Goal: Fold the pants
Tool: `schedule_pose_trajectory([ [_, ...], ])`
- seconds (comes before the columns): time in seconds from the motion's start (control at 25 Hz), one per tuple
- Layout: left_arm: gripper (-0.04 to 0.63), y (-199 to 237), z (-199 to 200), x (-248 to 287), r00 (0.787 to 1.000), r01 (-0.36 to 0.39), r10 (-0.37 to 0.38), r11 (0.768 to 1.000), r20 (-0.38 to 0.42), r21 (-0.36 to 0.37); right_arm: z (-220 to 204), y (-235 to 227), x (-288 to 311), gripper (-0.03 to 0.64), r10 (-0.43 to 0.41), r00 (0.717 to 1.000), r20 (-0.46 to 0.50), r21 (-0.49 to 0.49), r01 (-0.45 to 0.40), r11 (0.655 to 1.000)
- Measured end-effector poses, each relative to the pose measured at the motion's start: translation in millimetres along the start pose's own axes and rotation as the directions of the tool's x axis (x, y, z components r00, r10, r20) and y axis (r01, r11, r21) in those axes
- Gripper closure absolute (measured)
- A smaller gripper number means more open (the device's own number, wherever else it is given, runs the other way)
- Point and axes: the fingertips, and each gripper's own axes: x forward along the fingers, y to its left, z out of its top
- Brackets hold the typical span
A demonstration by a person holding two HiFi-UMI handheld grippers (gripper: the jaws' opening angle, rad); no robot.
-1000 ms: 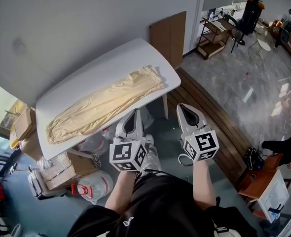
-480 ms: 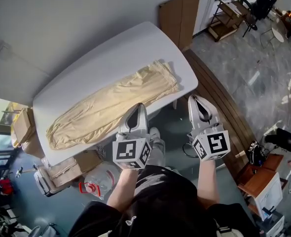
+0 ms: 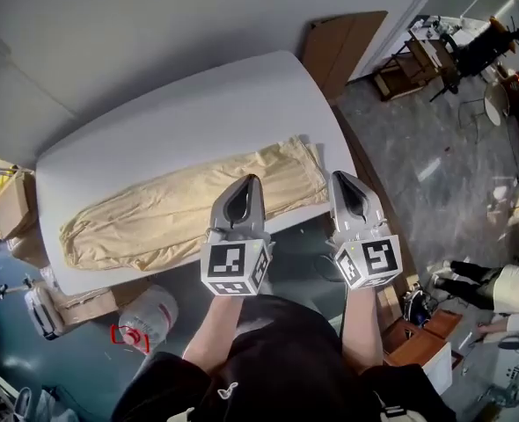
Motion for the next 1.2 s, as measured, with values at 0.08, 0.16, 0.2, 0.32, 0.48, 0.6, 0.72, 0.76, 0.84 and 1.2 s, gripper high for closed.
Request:
schedule_pose_trajectory([
  [0.08, 0.592, 18, 10, 2, 0.999, -0.029, 0.029, 1.0, 0.021, -0.011, 7, 13, 24, 0.612, 0.047, 0.999, -0.002, -0.018, -0.047, 0.999],
  [0.16, 0.592, 36, 17, 2, 0.997, -0.067, 0.068, 0.998, 0.036, -0.02, 12, 29, 43, 0.612, 0.098, 0.995, 0.001, -0.031, -0.098, 0.995],
  [0.2, 0.592, 44, 19, 2, 0.995, -0.086, 0.087, 0.996, 0.04, -0.024, 13, 35, 49, 0.612, 0.116, 0.993, 0.003, -0.034, -0.116, 0.993],
  [0.32, 0.592, 60, 24, 1, 0.989, -0.134, 0.135, 0.991, 0.056, -0.033, 11, 45, 65, 0.612, 0.163, 0.987, -0.007, -0.037, -0.163, 0.986],
  [0.48, 0.592, 74, 31, -8, 0.977, -0.2, 0.202, 0.979, 0.074, -0.032, 12, 60, 79, 0.612, 0.231, 0.973, -0.014, -0.047, -0.232, 0.972],
  [0.6, 0.592, 79, 42, -14, 0.963, -0.248, 0.249, 0.968, 0.099, -0.026, 19, 67, 90, 0.612, 0.284, 0.959, -0.006, -0.057, -0.284, 0.957],
  [0.72, 0.592, 78, 50, -22, 0.95, -0.288, 0.288, 0.957, 0.122, -0.016, 28, 73, 96, 0.612, 0.324, 0.946, 0.017, -0.058, -0.323, 0.945],
  [0.76, 0.592, 78, 52, -24, 0.945, -0.3, 0.299, 0.954, 0.13, -0.015, 32, 75, 97, 0.612, 0.338, 0.941, 0.027, -0.062, -0.336, 0.94],
  [0.84, 0.592, 77, 55, -27, 0.94, -0.313, 0.312, 0.95, 0.141, -0.015, 36, 78, 98, 0.612, 0.358, 0.933, 0.041, -0.067, -0.355, 0.932],
  [1.2, 0.592, 49, 39, -11, 0.952, -0.288, 0.286, 0.958, 0.106, 0.002, 21, 54, 86, 0.612, 0.324, 0.946, 0.025, -0.027, -0.324, 0.946],
])
